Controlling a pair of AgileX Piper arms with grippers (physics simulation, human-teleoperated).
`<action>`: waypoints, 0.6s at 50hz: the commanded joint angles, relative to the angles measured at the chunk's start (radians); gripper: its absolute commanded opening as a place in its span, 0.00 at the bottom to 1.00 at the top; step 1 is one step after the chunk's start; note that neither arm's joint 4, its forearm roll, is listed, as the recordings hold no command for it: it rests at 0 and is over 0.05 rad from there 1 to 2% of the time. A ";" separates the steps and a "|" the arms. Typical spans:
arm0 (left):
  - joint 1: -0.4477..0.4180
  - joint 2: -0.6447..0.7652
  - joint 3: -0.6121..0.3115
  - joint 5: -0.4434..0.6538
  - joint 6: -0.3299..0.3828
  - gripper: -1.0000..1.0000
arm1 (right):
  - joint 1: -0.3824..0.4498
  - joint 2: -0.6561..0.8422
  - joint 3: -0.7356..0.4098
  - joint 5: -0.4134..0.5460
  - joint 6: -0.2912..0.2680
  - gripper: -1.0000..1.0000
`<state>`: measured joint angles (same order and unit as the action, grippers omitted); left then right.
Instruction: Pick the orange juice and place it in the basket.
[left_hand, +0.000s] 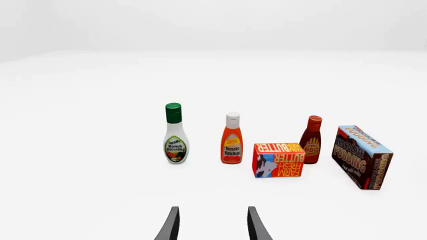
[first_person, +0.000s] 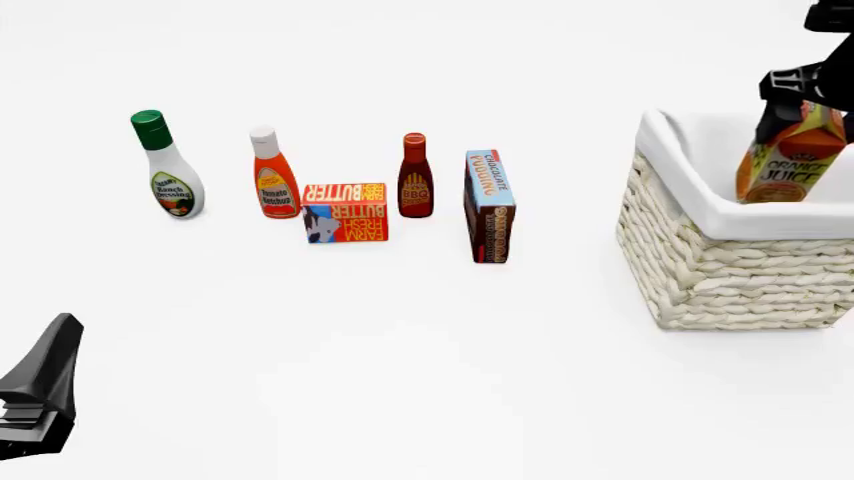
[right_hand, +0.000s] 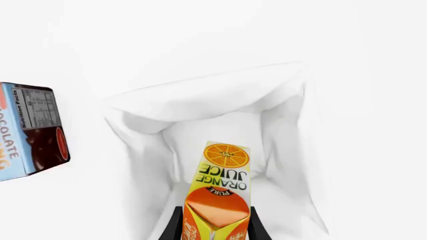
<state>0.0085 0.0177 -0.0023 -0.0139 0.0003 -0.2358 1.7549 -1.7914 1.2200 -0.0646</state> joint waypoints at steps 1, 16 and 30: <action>0.000 0.000 0.000 0.000 0.000 1.00 | 0.003 0.009 -0.010 0.000 0.016 0.00; 0.000 0.000 0.000 0.000 0.000 1.00 | 0.007 0.033 -0.015 -0.001 0.012 0.00; 0.000 0.000 0.000 0.000 0.000 1.00 | 0.010 0.061 -0.023 -0.001 0.008 0.00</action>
<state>0.0085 0.0176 -0.0023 -0.0139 0.0003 -0.2292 1.8035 -1.8046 1.2200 -0.0740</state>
